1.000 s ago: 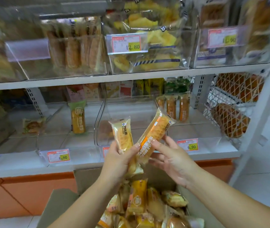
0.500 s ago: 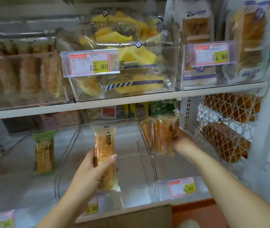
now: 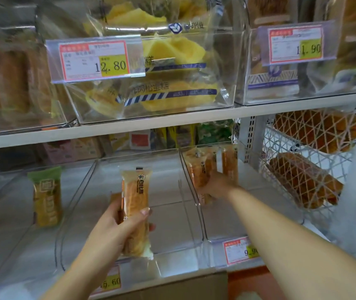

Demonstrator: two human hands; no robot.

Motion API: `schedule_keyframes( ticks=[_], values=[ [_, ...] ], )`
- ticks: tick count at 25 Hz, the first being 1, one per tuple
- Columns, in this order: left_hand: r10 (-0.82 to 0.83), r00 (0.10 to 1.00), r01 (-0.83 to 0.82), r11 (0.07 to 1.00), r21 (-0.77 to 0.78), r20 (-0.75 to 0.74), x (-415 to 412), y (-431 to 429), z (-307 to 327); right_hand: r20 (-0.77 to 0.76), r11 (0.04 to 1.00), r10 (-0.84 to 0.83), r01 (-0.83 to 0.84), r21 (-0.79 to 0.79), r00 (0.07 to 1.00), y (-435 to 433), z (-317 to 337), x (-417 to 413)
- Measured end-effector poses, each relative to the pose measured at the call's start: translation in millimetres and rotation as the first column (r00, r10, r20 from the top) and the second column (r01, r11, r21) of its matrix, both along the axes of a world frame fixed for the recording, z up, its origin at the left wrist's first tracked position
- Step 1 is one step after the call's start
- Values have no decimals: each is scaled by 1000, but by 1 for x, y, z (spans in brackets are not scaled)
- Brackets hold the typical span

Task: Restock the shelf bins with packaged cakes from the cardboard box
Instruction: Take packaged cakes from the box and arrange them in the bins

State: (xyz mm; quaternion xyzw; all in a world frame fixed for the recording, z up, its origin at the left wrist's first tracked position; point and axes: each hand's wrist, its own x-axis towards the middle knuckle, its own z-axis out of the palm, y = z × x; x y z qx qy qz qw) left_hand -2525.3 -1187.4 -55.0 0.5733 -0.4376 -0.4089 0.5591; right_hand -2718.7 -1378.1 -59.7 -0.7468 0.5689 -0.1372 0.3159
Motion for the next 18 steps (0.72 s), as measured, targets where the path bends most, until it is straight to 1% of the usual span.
schedule_keyframes(
  ticks=[2, 4, 5, 6, 7, 8, 9, 11, 12, 13, 14, 16, 17, 18],
  values=[
    [-12, 1000, 12, 1000, 11, -16, -2, 2, 3, 46, 1000, -2, 1, 28, 999, 1, -3, -3],
    [-6, 999, 7, 1000, 12, -33, -4, 3, 6, 25, 999, -1, 0, 54, 1000, 2, 0, -5],
    [7, 999, -6, 1000, 19, -51, -5, 2, 8, 14, 999, -10, 10, 48, 1000, 5, 4, -6],
    [17, 994, -15, 1000, 21, -105, -4, 2, 8, 22, 999, -35, 35, 13, 999, 9, 8, -7],
    [32, 982, -28, 999, 25, -185, -4, 0, 9, 68, 996, -83, 85, -18, 994, 16, 14, -8],
    [44, 964, -38, 999, 29, -264, -5, 0, 11, 156, 989, -138, 146, -39, 978, 25, 20, -9],
    [49, 950, -41, 999, 32, -310, -7, 0, 14, 259, 977, -176, 200, -68, 950, 35, 24, -11],
    [30, 945, -29, 1000, 8, -326, -15, 0, 16, 400, 955, -142, 232, -187, 905, 54, 38, -15],
    [2, 946, -8, 1000, -16, -324, -21, 0, 19, 444, 953, -89, 205, -221, 891, 64, 47, -17],
    [-25, 949, 14, 999, -37, -315, -28, 1, 23, 456, 967, -7, 121, -222, 890, 76, 57, -19],
    [-59, 951, 45, 998, -54, -304, -35, 0, 27, 430, 979, 91, -1, -204, 898, 91, 69, -21],
    [-138, 944, 115, 989, -93, -301, -50, -1, 35, 331, 959, 283, -257, -120, 900, 115, 81, -19],
    [-179, 937, 151, 982, -112, -299, -57, -2, 38, 310, 940, 340, -330, -87, 888, 122, 79, -17],
    [-204, 935, 176, 977, -121, -291, -63, -4, 38, 331, 931, 361, -356, -77, 872, 127, 77, -17]
  ],
)
